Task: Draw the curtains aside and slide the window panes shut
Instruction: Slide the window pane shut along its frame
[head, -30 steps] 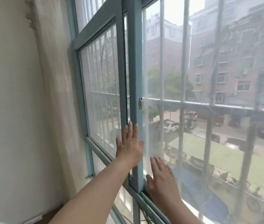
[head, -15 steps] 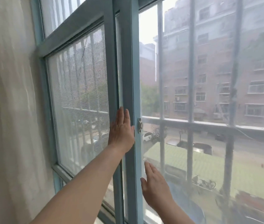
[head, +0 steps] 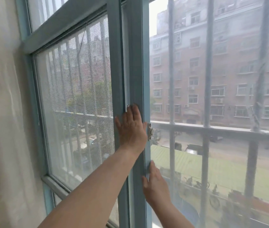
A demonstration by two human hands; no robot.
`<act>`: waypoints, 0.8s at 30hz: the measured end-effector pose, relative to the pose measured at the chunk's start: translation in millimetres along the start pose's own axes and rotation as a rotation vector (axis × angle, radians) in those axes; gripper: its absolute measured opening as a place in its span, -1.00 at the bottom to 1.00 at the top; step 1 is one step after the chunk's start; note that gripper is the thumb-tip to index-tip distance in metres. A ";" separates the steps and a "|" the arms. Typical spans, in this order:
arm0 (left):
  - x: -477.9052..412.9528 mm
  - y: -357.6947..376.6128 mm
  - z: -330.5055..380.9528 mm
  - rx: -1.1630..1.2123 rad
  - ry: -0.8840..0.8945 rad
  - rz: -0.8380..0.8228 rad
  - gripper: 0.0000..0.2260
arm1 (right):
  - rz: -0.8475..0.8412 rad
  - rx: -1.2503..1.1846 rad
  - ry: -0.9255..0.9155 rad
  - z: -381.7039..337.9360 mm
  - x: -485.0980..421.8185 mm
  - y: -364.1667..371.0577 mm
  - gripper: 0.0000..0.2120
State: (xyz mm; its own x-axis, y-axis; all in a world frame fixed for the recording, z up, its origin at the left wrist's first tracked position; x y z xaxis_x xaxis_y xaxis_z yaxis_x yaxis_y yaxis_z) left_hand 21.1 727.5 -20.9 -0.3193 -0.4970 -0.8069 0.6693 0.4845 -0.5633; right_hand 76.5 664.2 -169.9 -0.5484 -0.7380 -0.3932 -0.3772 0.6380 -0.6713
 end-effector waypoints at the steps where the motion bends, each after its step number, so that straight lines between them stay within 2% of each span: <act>1: -0.3 1.2 1.6 -0.020 0.005 0.011 -0.43 | 0.013 -0.009 0.008 -0.7 -2.0 -0.1 -0.41; 4: 0.9 3.4 6.0 -0.043 -0.005 0.045 -0.42 | 0.057 -0.052 0.039 -2.6 -7.0 -1.0 -0.45; 8: 0.1 4.5 11.3 -0.037 -0.035 0.065 -0.41 | 0.083 -0.099 0.052 -5.1 -10.0 -4.0 -0.63; 19: -0.4 0.6 18.7 0.063 -0.061 0.059 -0.40 | 0.108 -0.097 0.035 -4.9 -8.7 -7.1 -0.74; 24: 3.2 -1.8 26.0 0.136 -0.036 0.095 -0.42 | 0.132 -0.094 0.032 4.3 -3.4 -11.8 -0.71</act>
State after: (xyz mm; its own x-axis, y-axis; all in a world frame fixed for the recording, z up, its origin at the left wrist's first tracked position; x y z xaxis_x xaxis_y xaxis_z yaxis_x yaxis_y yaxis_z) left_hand 36.2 706.4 -17.8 -0.2277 -0.4806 -0.8469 0.7806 0.4299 -0.4538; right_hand 86.0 658.2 -163.3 -0.6205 -0.6402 -0.4530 -0.3677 0.7477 -0.5530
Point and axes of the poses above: each hand's wrist, its own x-axis away from the middle knuckle, its own y-axis out of the palm, z = x × y, the point moved 1 cm from there along -x, towards the middle knuckle, and after that the axes turned 2 degrees about z, right-handed, at the moved point
